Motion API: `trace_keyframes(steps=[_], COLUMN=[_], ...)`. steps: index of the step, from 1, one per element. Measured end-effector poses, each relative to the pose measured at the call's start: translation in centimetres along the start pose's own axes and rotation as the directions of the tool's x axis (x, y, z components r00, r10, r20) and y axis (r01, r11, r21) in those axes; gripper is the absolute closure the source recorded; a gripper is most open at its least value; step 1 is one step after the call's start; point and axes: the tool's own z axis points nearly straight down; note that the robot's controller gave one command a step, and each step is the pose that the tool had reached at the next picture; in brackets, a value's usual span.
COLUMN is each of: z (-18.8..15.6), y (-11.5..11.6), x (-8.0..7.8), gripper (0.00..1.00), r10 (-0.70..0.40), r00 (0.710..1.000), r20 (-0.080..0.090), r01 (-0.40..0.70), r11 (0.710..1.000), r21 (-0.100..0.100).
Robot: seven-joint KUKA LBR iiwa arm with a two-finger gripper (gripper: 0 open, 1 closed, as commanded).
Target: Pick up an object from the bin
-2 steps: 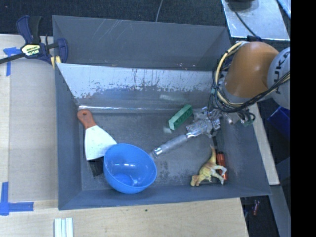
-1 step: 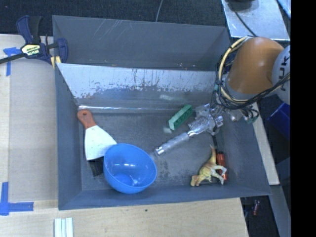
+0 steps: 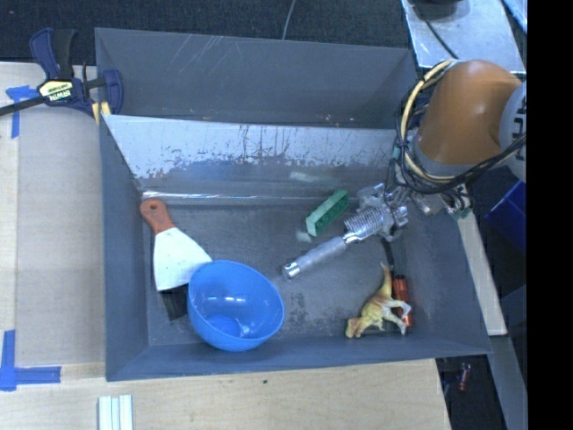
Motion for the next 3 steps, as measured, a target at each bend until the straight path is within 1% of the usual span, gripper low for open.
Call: trace_keyframes(steps=[3], z=[-3.3], y=[-0.1], x=[-0.1], gripper=[1.0], r10=[0.003], r00=[1.0], r20=[0.006], r01=[-0.003], r11=[1.0], r21=[0.004])
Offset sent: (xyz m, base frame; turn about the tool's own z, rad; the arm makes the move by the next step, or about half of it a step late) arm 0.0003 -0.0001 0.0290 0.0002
